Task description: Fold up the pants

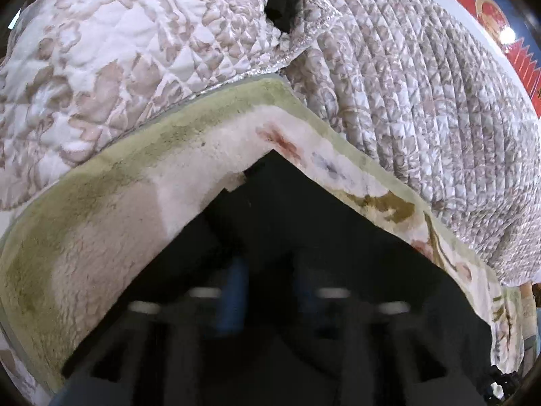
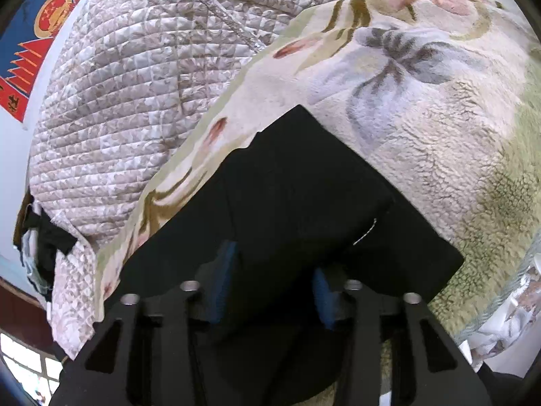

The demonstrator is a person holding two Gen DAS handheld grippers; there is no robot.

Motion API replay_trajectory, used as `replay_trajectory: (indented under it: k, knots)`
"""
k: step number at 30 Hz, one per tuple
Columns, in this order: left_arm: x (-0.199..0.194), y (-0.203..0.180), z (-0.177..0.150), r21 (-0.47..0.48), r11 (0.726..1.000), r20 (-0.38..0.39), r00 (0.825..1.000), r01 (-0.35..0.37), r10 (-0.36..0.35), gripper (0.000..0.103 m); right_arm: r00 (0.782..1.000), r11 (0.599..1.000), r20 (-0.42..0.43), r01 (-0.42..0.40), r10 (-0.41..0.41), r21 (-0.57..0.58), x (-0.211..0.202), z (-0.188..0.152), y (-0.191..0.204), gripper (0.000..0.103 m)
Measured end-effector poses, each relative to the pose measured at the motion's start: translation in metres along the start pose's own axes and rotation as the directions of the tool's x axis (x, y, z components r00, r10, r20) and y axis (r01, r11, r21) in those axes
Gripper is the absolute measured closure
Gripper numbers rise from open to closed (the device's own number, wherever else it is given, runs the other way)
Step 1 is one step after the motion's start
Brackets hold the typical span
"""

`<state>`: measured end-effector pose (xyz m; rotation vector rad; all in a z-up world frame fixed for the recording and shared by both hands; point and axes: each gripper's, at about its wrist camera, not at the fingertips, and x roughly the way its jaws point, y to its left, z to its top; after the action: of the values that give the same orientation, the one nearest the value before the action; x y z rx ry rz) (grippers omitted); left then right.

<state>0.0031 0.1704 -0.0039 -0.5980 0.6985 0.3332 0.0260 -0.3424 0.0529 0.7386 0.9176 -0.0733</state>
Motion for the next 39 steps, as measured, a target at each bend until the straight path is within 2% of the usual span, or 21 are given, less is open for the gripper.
replay_trajectory:
  k: [2,3,13,16,18,20,22,27,30,36,39]
  knots:
    - [-0.002,0.001,0.000,-0.015,1.000,-0.004,1.000,-0.002,0.002,0.096,1.000,1.000,0.003,0.009,-0.009,0.008,0.000,0.002,-0.002,0.090]
    - [-0.006,0.000,0.001,-0.002,1.000,0.000,1.000,-0.012,0.012,0.096,1.000,1.000,0.004,0.007,-0.007,0.012,0.000,0.003,-0.003,0.095]
    - [-0.085,-0.004,0.017,0.034,0.999,0.063,0.997,0.034,-0.036,0.097,0.993,0.995,0.072,-0.098,0.098,-0.006,-0.043,0.011,0.014,0.096]
    - [-0.101,0.005,0.012,0.045,0.999,0.056,0.998,0.029,-0.032,0.097,0.996,0.999,0.074,-0.048,0.048,-0.004,-0.052,0.007,0.010,0.096]
    - [-0.096,0.014,0.003,0.051,0.999,0.011,1.000,0.015,-0.015,0.097,0.999,0.998,0.021,0.025,-0.026,0.051,-0.043,0.004,-0.009,0.096]
    - [-0.083,0.022,-0.008,0.051,0.999,-0.053,0.998,-0.018,0.021,0.097,0.998,0.993,-0.037,0.051,-0.047,0.111,-0.031,0.000,-0.025,0.096]
    - [-0.076,0.029,-0.015,0.031,0.999,-0.093,0.995,-0.025,0.028,0.097,0.997,0.991,-0.049,0.060,-0.055,0.116,-0.030,-0.004,-0.027,0.096]
    - [-0.086,0.026,-0.017,0.065,0.998,-0.061,0.998,-0.018,0.022,0.097,0.998,0.996,-0.013,0.062,-0.062,0.064,-0.044,-0.003,-0.015,0.096]
    - [-0.086,0.024,-0.018,0.063,0.998,-0.070,0.997,-0.021,0.025,0.097,0.997,0.993,-0.031,0.080,-0.077,0.082,-0.041,-0.007,-0.020,0.096]
    - [-0.101,0.022,-0.016,0.068,0.998,-0.052,0.999,-0.004,0.007,0.097,0.998,0.996,0.003,0.056,-0.056,0.075,-0.053,-0.003,-0.014,0.096]
    - [-0.096,0.023,-0.018,0.080,0.996,-0.061,0.998,-0.027,0.032,0.096,0.996,0.993,-0.010,0.085,-0.085,0.076,-0.047,-0.004,-0.018,0.096]
